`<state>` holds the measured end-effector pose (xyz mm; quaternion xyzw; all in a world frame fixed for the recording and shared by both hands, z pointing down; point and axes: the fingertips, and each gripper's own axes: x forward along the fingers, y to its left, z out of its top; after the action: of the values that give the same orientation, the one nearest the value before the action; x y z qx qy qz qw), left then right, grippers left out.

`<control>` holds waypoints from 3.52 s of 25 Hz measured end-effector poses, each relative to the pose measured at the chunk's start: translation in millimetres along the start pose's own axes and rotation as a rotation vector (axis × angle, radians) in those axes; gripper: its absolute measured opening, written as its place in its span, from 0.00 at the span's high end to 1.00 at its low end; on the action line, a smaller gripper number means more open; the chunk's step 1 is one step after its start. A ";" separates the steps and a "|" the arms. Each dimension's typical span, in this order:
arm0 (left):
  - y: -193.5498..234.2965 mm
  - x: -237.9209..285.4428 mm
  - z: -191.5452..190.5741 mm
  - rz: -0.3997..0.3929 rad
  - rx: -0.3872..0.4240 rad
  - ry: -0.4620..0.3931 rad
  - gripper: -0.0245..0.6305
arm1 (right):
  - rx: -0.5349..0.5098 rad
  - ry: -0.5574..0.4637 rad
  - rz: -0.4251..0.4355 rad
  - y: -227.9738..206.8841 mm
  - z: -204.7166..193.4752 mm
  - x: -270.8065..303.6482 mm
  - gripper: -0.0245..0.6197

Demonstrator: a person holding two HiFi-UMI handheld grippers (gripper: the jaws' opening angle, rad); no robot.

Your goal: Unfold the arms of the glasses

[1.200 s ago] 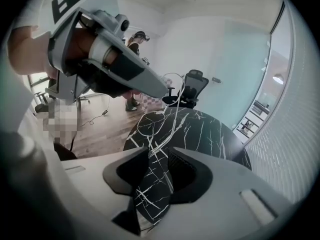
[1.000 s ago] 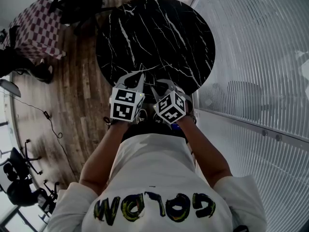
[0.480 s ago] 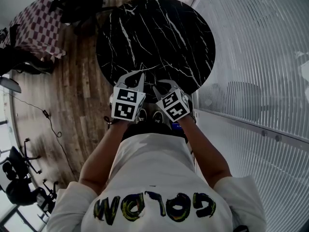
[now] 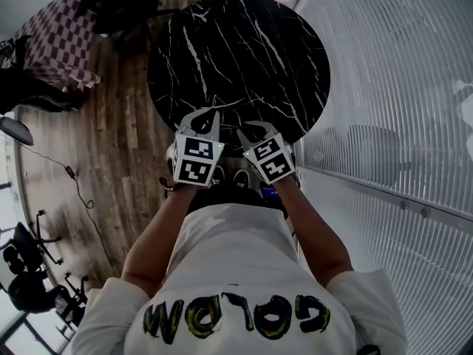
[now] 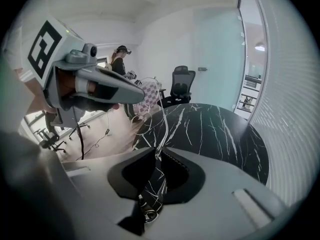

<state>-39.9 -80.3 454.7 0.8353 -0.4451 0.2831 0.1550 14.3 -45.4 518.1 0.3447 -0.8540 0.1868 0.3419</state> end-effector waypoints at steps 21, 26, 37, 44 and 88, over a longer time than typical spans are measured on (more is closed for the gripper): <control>-19.6 27.9 -44.9 -0.120 0.064 0.191 0.96 | -0.095 0.082 -0.106 -46.1 -18.5 -13.7 0.93; -30.4 46.4 -74.4 -0.210 0.061 0.283 0.96 | -0.140 0.126 -0.124 -58.3 -37.2 -6.9 0.93; -47.2 94.6 -138.1 -0.382 -0.010 0.510 0.96 | -0.228 0.285 -0.092 -79.5 -92.2 32.1 0.93; -54.0 132.6 -165.1 -0.464 -0.043 0.598 0.95 | -0.233 0.371 -0.058 -100.0 -122.9 63.0 0.93; -42.8 187.9 -190.4 -0.631 -0.187 0.744 0.77 | -0.260 0.543 0.073 -128.7 -149.6 128.0 0.93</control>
<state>15.2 -82.5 719.9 0.7541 -0.1087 0.4604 0.4556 107.0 -110.6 724.2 0.2047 -0.7600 0.1732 0.5920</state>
